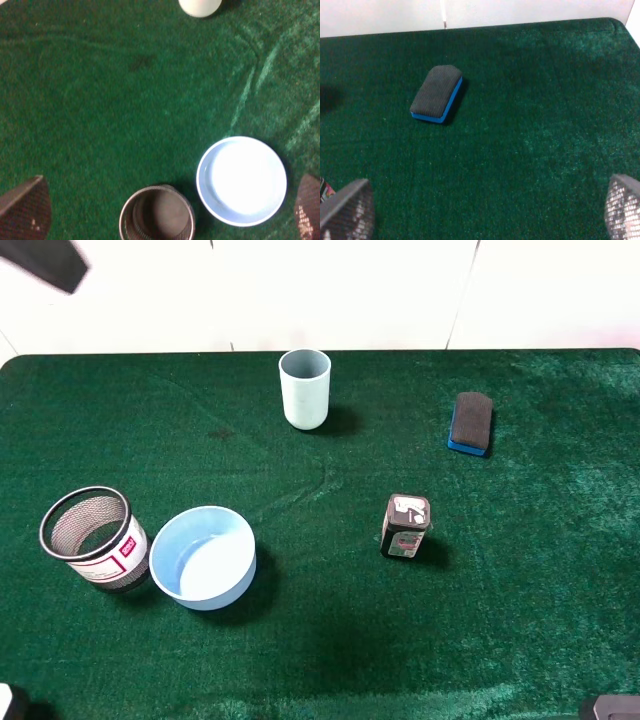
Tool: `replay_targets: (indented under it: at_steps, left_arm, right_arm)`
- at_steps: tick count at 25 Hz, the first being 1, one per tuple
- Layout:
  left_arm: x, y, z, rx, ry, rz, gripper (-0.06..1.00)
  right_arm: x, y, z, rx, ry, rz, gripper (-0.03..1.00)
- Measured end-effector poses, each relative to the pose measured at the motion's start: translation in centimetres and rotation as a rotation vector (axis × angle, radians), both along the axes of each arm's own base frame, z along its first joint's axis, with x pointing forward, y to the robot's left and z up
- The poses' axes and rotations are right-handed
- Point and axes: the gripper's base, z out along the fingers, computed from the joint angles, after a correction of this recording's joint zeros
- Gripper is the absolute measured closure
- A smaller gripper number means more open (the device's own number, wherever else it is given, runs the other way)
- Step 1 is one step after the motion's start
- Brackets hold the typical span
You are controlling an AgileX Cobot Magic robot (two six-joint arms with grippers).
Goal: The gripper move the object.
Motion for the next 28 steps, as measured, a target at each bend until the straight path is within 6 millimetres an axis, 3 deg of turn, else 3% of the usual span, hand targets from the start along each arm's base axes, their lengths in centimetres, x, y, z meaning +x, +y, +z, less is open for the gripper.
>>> replay_targets:
  at_steps: [14, 20, 28]
  left_arm:
    - [-8.1, 5.9, -1.6, -0.045, -0.131, 0.031, -0.05]
    - [-11.3, 9.0, -4.1, -0.059, -0.181, 0.22, -0.05]
    - [-16.2, 10.6, -8.6, -0.116, -0.269, 0.43, -0.05]
  right_arm:
    - [0.0, 0.0, 0.0, 0.0, 0.0, 0.0, 0.28]
    - [0.0, 0.0, 0.0, 0.0, 0.0, 0.0, 0.28]
    - [0.0, 0.0, 0.0, 0.0, 0.0, 0.0, 0.28]
